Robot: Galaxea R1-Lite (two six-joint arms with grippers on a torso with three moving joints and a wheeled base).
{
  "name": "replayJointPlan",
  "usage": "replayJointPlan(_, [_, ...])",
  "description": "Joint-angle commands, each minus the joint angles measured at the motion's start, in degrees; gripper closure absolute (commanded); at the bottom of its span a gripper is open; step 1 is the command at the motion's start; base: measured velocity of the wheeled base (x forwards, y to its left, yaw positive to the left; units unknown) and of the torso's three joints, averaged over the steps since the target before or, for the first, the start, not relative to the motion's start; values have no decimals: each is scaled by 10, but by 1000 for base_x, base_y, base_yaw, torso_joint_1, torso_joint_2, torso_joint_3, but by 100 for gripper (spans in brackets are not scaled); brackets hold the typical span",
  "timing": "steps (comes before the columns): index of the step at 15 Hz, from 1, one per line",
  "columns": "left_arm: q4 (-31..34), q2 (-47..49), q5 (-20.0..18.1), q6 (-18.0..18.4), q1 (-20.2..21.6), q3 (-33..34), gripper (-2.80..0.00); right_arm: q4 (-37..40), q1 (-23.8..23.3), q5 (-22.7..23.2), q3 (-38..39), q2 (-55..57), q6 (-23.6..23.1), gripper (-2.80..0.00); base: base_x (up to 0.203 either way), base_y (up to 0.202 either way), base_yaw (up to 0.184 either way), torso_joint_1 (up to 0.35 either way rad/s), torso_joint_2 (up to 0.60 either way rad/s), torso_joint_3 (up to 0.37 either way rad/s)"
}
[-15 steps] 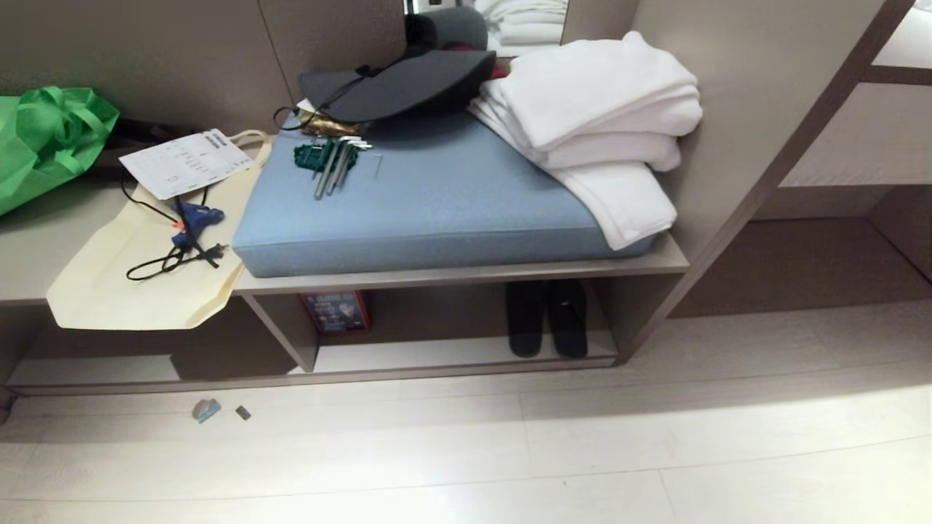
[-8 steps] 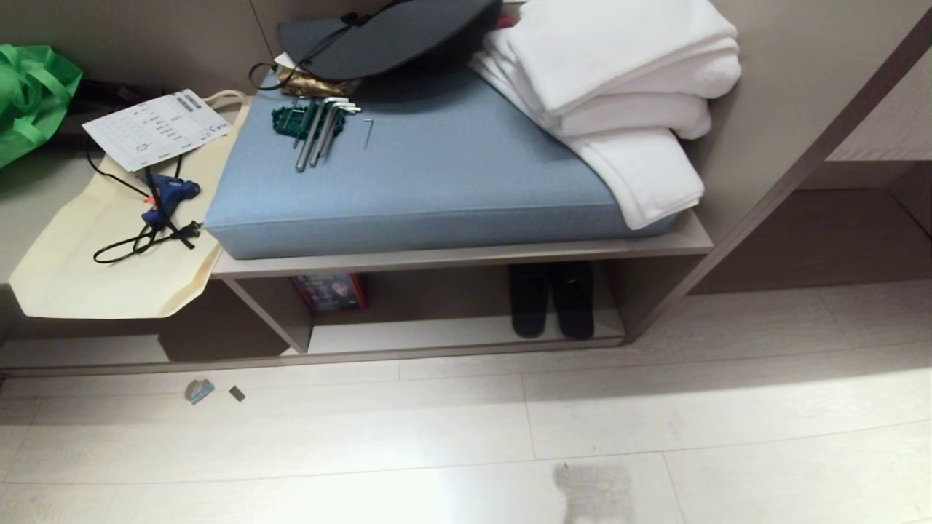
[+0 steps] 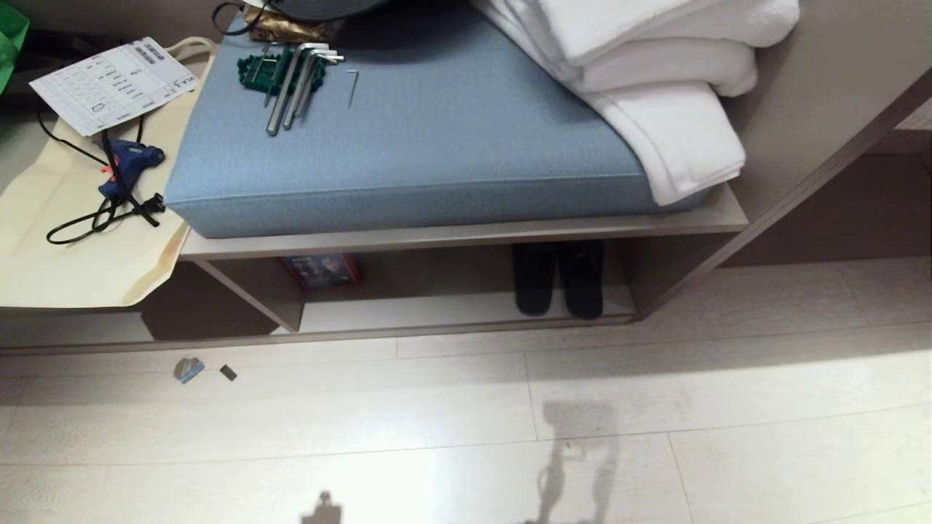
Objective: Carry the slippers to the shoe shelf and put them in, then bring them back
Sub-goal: Pick up the slippers in the shoe cabinet
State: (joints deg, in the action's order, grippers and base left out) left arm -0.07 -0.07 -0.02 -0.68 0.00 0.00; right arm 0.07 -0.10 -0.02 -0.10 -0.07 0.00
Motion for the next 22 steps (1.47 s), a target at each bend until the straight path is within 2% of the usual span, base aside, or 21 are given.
replayJointPlan(1, [0, 1, 0, 0, 0, 0, 0, 0, 0, 0, 0, 1, 0, 0, 0, 0, 0, 7, 2, -206])
replayJointPlan(22, [0, 0, 0, 0, 0, 0, 0, 2, 0, 2, 1, 1, -10, 0, 0, 0, 0, 2, 2, -197])
